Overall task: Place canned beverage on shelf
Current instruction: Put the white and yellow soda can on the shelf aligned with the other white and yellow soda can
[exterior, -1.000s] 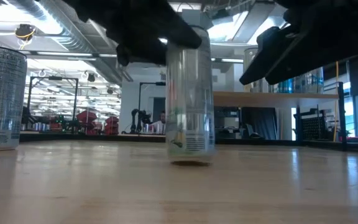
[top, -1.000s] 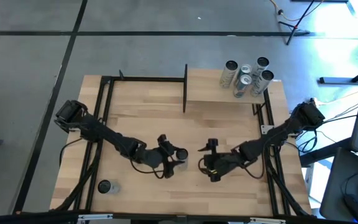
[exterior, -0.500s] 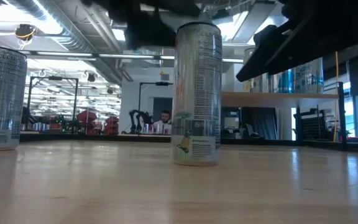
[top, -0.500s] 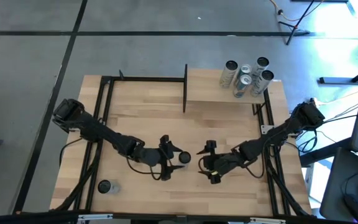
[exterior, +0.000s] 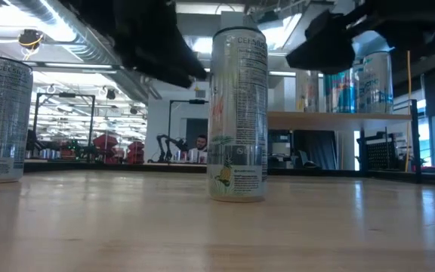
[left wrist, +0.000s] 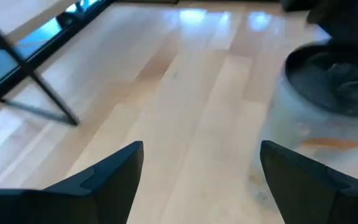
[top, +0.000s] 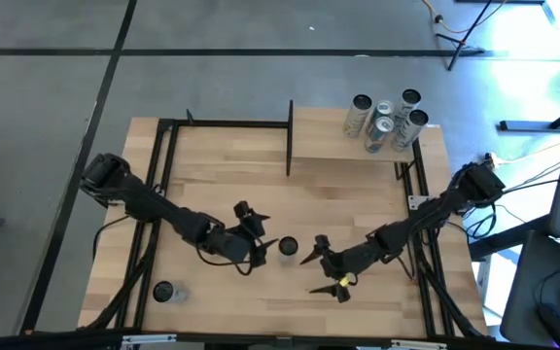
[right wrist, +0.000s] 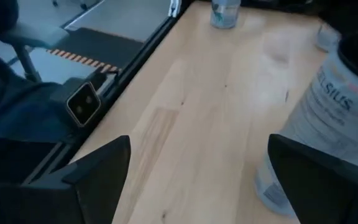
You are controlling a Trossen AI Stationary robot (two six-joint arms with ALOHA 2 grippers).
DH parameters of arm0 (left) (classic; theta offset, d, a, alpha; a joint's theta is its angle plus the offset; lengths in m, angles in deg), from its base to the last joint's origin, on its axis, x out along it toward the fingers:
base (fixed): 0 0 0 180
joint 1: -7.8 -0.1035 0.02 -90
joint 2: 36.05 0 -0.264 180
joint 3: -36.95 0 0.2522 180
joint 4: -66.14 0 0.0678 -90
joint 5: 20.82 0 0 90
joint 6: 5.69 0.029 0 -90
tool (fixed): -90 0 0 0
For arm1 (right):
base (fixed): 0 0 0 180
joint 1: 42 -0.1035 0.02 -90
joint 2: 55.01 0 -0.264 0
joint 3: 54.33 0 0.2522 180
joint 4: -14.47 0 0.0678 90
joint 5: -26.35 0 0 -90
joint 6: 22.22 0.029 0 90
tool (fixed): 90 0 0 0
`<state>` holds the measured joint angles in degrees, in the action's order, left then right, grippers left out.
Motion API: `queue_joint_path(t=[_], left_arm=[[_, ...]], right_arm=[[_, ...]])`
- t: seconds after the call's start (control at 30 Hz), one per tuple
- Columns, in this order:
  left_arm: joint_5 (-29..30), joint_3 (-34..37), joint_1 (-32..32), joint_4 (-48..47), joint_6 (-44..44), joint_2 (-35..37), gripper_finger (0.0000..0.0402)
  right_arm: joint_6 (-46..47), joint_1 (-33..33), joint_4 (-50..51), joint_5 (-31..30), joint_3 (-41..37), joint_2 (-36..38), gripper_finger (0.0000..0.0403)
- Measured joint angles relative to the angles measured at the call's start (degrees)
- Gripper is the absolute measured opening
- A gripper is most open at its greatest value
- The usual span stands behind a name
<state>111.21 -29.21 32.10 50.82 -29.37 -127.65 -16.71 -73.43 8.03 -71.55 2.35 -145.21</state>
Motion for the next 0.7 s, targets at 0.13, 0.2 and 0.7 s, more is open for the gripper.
queue_joint_path(t=[0.13,0.2,0.7], left_arm=[[-1.02,0.41,-0.13,5.85,1.87,-2.18,0.0307],[-2.08,0.50,-0.17,6.58,3.09,-2.74,0.0307],[-8.08,0.48,1.36,8.64,3.29,-2.76,0.0307]], right_arm=[[-1.12,1.11,-2.92,0.01,0.09,-1.64,0.0365],[-1.50,1.58,-3.63,0.49,0.09,-2.00,0.0365],[-1.43,1.43,2.13,-8.39,0.15,-0.30,0.0365]])
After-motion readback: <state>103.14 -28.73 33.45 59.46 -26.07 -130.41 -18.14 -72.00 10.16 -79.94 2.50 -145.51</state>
